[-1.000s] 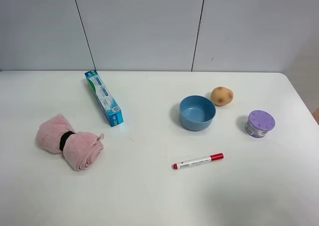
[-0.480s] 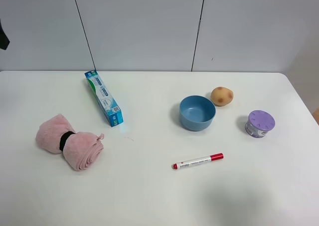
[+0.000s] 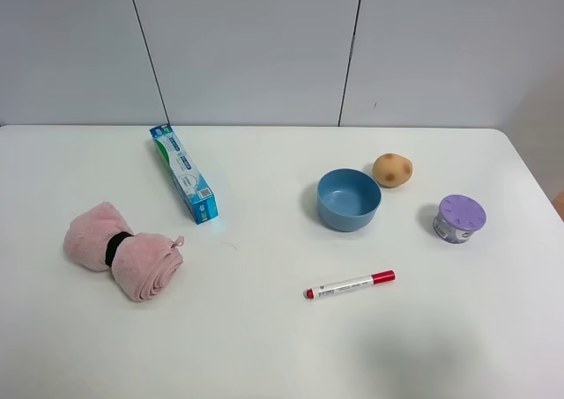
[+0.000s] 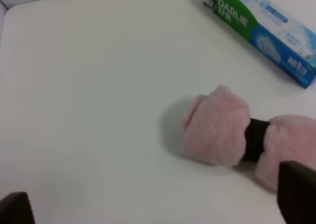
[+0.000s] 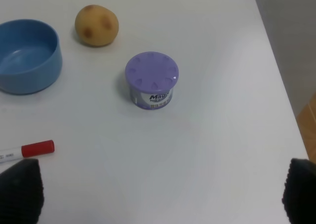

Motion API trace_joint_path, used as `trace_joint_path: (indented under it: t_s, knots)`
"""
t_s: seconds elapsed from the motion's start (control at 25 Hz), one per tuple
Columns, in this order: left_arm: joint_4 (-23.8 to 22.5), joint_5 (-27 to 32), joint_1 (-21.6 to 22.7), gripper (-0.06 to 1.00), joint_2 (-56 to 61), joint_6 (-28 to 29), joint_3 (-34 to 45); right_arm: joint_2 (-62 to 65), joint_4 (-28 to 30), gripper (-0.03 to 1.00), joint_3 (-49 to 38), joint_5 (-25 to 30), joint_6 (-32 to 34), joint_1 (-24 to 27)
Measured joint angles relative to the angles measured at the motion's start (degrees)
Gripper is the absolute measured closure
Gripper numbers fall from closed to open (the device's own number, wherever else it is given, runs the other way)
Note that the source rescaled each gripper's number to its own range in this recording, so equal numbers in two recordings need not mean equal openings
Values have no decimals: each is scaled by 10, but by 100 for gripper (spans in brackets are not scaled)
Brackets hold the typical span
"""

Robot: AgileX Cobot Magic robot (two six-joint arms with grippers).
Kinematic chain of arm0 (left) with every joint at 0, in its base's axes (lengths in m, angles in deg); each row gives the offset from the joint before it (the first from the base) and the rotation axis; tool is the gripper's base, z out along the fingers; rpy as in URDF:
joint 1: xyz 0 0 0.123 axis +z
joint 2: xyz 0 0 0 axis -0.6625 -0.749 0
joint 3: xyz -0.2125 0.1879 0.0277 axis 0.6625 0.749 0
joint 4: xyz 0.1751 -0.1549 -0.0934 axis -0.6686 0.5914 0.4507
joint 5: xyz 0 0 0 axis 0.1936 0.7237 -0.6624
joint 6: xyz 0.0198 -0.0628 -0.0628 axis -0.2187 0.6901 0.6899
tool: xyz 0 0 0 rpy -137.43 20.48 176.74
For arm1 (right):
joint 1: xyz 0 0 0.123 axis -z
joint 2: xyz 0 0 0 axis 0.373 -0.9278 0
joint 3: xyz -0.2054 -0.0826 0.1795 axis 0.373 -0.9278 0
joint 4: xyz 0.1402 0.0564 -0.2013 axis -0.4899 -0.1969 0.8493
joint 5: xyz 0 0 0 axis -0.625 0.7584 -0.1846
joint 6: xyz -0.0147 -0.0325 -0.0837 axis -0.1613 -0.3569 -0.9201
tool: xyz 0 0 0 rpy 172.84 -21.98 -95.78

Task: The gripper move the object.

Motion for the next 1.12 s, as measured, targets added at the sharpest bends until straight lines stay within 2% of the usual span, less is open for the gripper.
trace_joint_path:
  t_s: [0.2,0.4,0.8,1.12]
  knots:
    - [0,4,0,-5,200,28,102,0,0,-3,0,0,0,0]
    - [0,6,0,-5,296,29,129,0,0,-3,0,0,0,0]
    - [28,10,0,-5,345,35,181,0,0,-3,0,0,0,0]
    - [32,38,0,-6,348,35,203,0,0,-3,0,0,0,0]
